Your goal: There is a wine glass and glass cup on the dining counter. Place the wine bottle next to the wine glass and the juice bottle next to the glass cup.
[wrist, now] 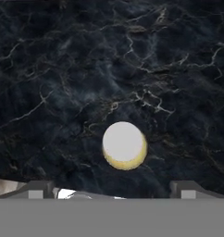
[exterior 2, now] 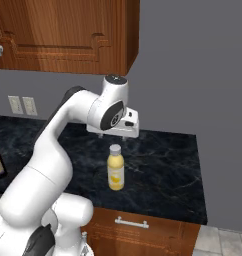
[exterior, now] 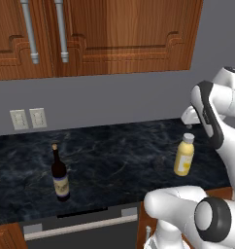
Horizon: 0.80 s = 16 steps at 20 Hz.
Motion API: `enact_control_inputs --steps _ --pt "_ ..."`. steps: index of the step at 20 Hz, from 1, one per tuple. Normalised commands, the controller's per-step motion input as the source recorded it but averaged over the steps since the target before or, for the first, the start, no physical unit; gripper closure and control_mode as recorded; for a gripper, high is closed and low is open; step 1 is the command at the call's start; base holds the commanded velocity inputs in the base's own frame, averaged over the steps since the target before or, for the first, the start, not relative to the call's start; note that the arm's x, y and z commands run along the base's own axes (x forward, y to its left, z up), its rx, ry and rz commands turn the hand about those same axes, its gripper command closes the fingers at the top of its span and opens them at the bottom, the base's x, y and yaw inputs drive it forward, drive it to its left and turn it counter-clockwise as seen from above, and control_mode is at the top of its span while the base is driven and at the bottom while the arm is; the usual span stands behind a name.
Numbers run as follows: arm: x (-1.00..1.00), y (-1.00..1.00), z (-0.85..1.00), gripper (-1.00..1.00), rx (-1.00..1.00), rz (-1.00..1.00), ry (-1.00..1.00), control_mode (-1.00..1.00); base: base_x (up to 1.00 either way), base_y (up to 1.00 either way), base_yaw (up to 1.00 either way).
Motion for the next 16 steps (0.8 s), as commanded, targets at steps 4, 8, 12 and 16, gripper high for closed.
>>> enact_control_inputs --steps 4,8,12,16 --pt "0.11 -0.06 -0.25 -1.0 -0.03 0.0 0.0 -1.0 0.0 0.0 0.0" --pt "0.25 0.0 -0.23 -1.0 -0.1 0.0 0.03 -1.0 0.0 0.0 0.0" --pt "0.28 0.0 -0.21 -1.0 -0.12 0.0 0.09 -1.0 0.0 0.0 0.0" --pt "0.12 0.0 -0.16 -1.0 -0.07 0.0 0.06 -1.0 0.0 0.0 0.0"
